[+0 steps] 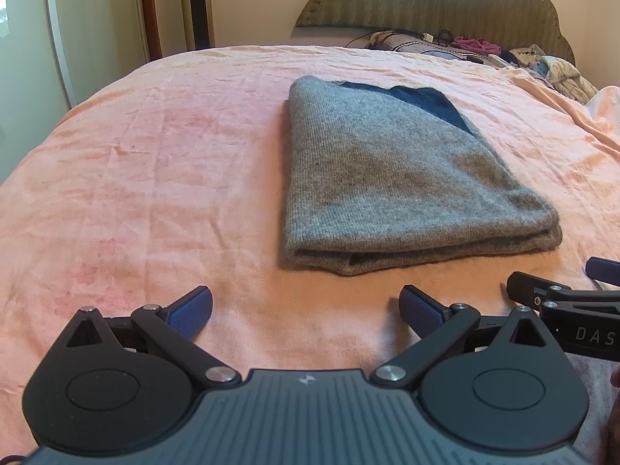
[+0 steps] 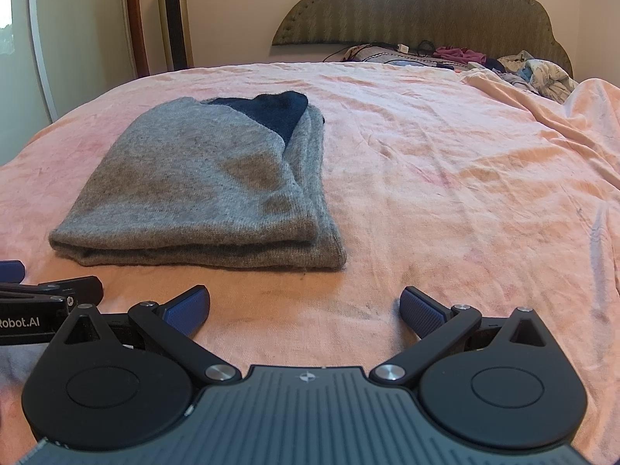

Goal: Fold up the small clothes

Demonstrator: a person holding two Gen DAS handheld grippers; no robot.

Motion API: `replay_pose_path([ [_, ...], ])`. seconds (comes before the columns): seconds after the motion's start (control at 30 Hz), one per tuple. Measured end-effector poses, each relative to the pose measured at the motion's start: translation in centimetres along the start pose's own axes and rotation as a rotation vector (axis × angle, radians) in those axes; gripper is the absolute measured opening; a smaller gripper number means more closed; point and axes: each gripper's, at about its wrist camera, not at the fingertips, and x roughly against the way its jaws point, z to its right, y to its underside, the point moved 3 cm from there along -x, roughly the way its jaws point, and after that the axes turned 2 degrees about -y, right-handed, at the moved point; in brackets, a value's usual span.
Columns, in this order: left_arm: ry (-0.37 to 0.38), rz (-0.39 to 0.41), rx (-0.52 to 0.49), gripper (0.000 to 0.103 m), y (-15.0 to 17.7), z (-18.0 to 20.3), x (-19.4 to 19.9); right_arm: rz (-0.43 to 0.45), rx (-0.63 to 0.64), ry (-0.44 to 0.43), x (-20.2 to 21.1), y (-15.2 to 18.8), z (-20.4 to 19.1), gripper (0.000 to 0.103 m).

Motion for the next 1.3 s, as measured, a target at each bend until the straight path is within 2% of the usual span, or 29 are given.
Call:
replay_pose_path([
  [0.13, -0.008, 0.027, 0.017, 0.103, -0.5, -0.1, 1.4, -0.017, -0.007, -0.003, 0.9, -0.2, 0.3, 0.103],
  [0.37, 0.012, 0.021, 0.029, 0.103, -1.0, 0.0, 2.7, -0.017, -0.012, -0.009, 1.8, -0.6, 0.4, 0.103],
  [1.3, 0.026, -0.006, 0.017, 0.103, -0.6, 0.8, 3.1, -0.022, 0.002, -0.023, 2.3, -0.7, 0.2, 0.103],
])
